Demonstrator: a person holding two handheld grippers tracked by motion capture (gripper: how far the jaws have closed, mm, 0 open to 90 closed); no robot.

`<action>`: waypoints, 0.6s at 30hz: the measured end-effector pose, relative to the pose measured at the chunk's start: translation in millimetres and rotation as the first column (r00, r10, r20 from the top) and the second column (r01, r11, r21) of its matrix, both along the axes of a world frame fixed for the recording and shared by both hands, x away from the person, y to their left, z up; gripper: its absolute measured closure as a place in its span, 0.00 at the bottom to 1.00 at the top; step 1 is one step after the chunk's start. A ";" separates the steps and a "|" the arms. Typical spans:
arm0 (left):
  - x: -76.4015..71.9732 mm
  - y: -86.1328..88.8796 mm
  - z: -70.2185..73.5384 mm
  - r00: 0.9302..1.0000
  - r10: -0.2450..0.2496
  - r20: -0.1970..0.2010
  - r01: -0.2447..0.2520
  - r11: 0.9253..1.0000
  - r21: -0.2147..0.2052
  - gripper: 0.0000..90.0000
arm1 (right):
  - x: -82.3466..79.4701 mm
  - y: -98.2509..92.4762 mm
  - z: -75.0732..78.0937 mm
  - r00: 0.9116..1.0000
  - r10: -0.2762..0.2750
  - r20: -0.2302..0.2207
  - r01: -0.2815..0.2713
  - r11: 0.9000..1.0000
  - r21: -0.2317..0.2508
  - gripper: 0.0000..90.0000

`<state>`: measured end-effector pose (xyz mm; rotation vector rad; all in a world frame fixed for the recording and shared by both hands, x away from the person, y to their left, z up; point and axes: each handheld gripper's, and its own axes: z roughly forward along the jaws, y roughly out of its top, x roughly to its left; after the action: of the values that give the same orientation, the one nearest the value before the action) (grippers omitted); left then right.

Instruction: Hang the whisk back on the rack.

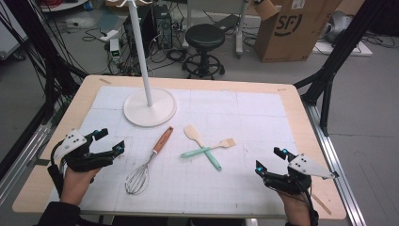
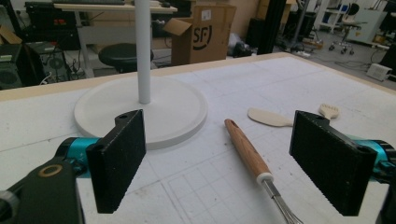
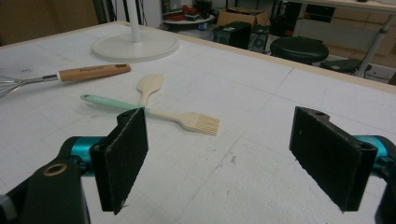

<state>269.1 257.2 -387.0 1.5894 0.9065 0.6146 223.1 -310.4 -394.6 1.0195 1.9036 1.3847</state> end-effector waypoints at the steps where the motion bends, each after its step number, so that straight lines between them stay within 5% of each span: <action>1: 1.5 -2.1 1.9 1.000 -0.004 -0.007 0.004 1.000 0.007 0.21 | -0.6 0.3 0.3 1.000 0.002 -0.001 -0.002 1.000 0.007 0.20; 8: 28.5 -30.8 13.0 0.994 -0.070 -0.085 0.077 0.994 0.080 0.26 | -2.2 2.1 2.9 1.000 0.021 0.012 -0.021 1.000 0.012 0.20; 13: 54.3 -50.8 4.4 0.972 -0.129 -0.195 0.157 0.978 0.137 0.32 | -1.2 3.0 1.4 1.000 0.026 0.008 -0.026 1.000 0.015 0.20; 18: 70.1 -68.5 -1.1 0.955 -0.156 -0.252 0.201 0.966 0.161 0.37 | -1.0 4.3 1.6 0.999 0.031 0.008 -0.031 0.999 0.019 0.21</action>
<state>339.1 188.7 -388.1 1.9206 0.8861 0.3934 222.1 -306.0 -393.0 0.9963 1.9122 1.4247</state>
